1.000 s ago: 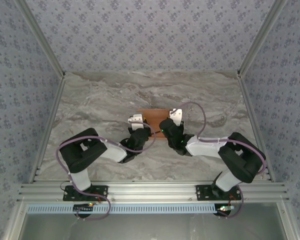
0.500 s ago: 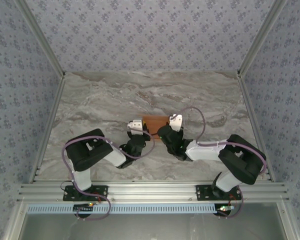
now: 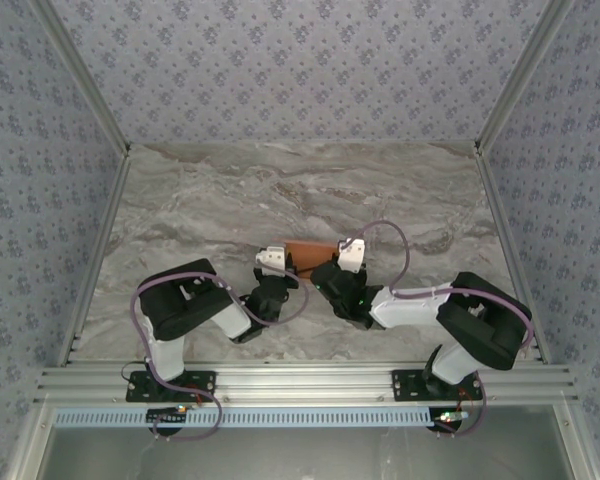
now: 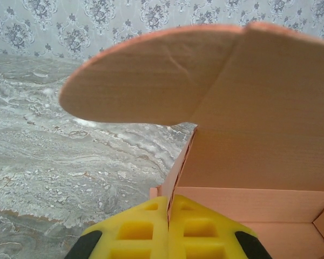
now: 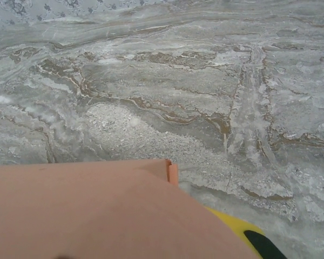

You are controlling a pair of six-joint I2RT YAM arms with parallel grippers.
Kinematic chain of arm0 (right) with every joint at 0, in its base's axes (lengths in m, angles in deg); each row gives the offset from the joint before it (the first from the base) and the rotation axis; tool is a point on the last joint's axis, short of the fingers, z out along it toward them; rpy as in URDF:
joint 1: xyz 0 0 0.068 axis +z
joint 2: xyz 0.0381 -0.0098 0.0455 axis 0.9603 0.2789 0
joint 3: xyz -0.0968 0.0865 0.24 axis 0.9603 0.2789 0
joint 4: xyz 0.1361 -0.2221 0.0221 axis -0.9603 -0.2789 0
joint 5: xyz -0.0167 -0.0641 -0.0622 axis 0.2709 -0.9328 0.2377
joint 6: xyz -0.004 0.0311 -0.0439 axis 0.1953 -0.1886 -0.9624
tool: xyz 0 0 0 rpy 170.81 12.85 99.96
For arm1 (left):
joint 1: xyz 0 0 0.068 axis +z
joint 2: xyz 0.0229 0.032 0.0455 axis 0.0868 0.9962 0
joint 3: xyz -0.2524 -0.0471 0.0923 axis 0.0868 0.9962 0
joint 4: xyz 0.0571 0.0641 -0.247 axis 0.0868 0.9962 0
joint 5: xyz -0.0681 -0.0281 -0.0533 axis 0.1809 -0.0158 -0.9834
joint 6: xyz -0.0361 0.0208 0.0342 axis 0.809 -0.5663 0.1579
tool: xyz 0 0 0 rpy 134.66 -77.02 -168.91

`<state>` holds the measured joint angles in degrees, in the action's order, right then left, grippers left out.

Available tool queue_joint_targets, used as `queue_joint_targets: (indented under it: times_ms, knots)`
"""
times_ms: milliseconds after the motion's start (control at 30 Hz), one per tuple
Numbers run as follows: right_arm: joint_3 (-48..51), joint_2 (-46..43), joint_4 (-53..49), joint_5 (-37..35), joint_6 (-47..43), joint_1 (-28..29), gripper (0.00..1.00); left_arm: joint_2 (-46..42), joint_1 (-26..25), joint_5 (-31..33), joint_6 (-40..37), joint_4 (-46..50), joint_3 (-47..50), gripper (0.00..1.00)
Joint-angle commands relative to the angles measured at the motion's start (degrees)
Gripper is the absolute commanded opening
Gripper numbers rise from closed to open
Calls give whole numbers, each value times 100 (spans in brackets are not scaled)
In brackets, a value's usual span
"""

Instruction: Fold the paper box

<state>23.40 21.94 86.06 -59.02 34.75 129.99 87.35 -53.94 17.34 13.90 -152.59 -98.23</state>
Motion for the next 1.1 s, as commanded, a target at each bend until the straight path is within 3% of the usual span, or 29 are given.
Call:
queue_joint_targets:
  times_ms: [0,500,733,867,1067]
  knots:
    - [63,-161,-337,-351,231,33,17,144,-24,26,-102,114,110,0]
    - [27,-361,-544,-269,72,125,32,113,-26,-1,-305,88,92,0]
    - [86,-612,-638,-183,-96,234,47,100,-28,-2,-339,98,95,0]
    - [80,-1064,-1027,-180,-253,322,50,82,-24,3,-368,91,96,0]
    - [64,-2411,-1963,87,-819,342,51,65,-30,2,-411,122,75,0]
